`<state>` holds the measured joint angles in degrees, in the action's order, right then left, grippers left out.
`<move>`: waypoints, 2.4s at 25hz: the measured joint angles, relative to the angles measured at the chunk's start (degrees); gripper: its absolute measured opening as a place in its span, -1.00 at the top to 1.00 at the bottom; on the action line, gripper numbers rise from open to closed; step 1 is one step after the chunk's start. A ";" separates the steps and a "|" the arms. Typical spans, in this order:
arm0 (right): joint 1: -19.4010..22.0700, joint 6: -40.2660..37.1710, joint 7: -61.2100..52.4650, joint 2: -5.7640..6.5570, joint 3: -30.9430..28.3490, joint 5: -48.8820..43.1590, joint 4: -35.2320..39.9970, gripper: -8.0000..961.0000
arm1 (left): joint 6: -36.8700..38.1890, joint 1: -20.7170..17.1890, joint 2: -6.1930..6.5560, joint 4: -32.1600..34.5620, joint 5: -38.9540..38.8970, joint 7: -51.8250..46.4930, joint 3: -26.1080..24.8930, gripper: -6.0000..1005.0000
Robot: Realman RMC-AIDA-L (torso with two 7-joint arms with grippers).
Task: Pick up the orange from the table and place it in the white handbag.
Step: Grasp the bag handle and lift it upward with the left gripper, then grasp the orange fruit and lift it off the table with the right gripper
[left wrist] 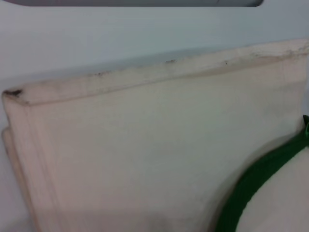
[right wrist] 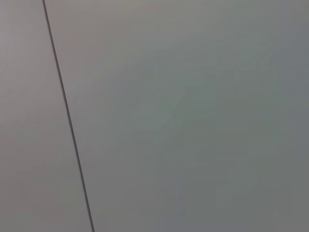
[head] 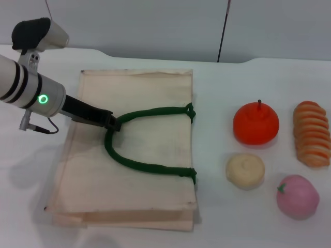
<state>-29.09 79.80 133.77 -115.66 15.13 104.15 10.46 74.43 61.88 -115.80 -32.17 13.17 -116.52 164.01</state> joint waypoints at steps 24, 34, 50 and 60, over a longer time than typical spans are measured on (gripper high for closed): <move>0.52 -0.27 -4.63 0.17 1.09 -2.90 3.00 -0.60 | 19.33 -4.04 0.08 -13.12 -23.69 7.99 0.08 0.72; -0.30 0.45 -19.21 0.23 1.14 -19.21 15.01 -0.60 | 29.28 -5.36 0.54 -16.82 -33.10 10.23 0.09 0.72; -6.54 4.88 -25.13 0.03 4.72 -45.50 23.90 -0.60 | 38.12 -5.73 0.98 -23.26 -41.79 7.84 0.08 0.72; -7.68 3.93 -25.65 -0.09 9.43 -48.65 25.37 -0.61 | 41.51 -5.69 1.64 -24.44 -45.51 5.70 0.08 0.72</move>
<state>-36.76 83.73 108.12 -115.75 24.56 55.50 35.83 115.94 56.19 -114.16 -56.60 -32.35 -110.82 164.09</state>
